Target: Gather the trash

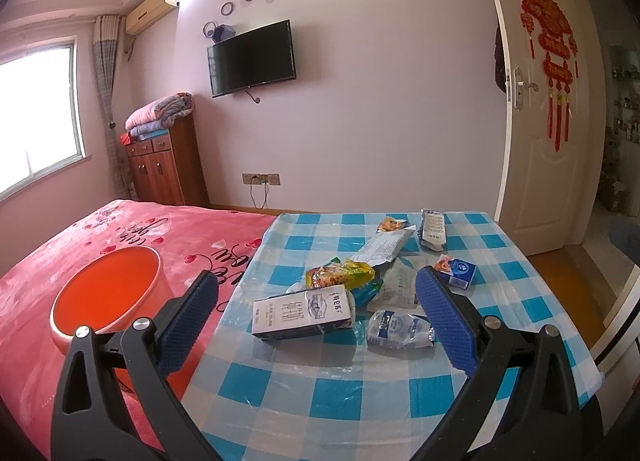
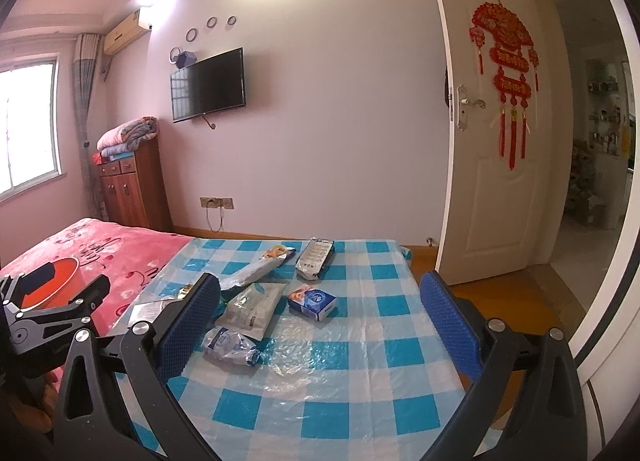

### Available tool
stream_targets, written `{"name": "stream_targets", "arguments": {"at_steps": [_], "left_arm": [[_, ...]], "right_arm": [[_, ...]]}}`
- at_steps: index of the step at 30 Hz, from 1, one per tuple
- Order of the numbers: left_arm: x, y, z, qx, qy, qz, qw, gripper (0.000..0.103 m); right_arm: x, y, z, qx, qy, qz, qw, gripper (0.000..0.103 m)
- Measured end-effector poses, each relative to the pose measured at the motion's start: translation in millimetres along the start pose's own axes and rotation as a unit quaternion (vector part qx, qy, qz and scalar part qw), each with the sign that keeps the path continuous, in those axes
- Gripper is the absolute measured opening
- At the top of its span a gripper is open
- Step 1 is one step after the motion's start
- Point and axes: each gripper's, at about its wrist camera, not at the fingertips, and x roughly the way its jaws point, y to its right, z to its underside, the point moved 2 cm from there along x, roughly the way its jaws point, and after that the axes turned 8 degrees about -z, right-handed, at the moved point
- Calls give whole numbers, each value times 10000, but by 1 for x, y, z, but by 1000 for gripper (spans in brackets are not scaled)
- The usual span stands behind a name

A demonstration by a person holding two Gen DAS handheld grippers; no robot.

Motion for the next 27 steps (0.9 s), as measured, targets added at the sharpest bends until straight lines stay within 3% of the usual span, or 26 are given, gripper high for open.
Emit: {"name": "stream_targets", "arguments": {"at_steps": [27], "left_arm": [[-3, -13, 13, -113, -63, -50, 9999, 99]], "right_arm": [[3, -18, 14, -58, -310, -274, 9991, 99]]}}
